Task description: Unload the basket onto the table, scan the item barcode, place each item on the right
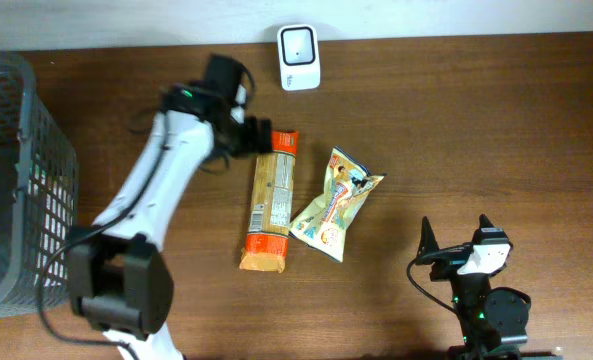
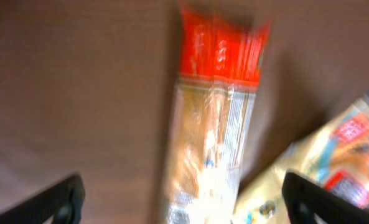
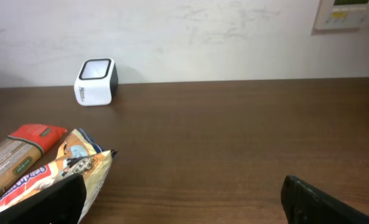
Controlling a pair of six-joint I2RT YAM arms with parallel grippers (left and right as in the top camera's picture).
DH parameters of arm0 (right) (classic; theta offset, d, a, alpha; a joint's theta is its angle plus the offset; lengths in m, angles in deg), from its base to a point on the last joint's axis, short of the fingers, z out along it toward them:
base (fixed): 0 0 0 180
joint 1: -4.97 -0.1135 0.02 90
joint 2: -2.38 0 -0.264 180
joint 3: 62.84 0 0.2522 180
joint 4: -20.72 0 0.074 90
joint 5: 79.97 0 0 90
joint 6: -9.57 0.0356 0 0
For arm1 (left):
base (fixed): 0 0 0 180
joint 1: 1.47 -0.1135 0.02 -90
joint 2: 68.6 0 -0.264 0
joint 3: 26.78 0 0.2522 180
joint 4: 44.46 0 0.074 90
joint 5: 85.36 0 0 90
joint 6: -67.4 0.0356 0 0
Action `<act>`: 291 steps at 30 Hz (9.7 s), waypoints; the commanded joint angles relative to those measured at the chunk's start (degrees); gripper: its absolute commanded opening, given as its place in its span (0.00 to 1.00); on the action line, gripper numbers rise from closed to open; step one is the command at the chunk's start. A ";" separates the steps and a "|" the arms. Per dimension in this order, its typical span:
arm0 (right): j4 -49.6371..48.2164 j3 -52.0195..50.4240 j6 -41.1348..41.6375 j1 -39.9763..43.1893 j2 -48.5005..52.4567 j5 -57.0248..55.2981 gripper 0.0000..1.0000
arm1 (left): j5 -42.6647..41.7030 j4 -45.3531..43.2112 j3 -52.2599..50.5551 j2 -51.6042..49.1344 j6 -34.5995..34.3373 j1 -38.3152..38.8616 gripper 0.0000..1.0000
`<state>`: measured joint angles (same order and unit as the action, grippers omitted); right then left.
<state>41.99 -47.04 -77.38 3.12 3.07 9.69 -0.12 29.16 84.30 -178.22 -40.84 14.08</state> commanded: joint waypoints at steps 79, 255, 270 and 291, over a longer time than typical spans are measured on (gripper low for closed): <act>1.09 0.15 0.35 0.37 -0.28 -0.48 0.98 | -14.34 -17.33 -41.00 29.07 19.10 -19.98 0.00; 49.83 86.05 -1.95 -6.34 107.49 28.06 0.75 | -11.91 10.99 20.20 15.72 24.15 -12.61 0.99; 56.65 83.03 -11.37 10.97 104.50 27.15 0.75 | -11.91 10.99 20.20 15.72 24.15 -12.61 0.99; 29.81 71.21 -15.30 14.45 126.09 43.08 0.11 | -11.91 10.97 20.20 15.72 24.13 -12.61 0.99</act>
<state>72.31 26.08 -96.40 18.92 124.81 58.15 -11.79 40.24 104.40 -162.79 -17.65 1.73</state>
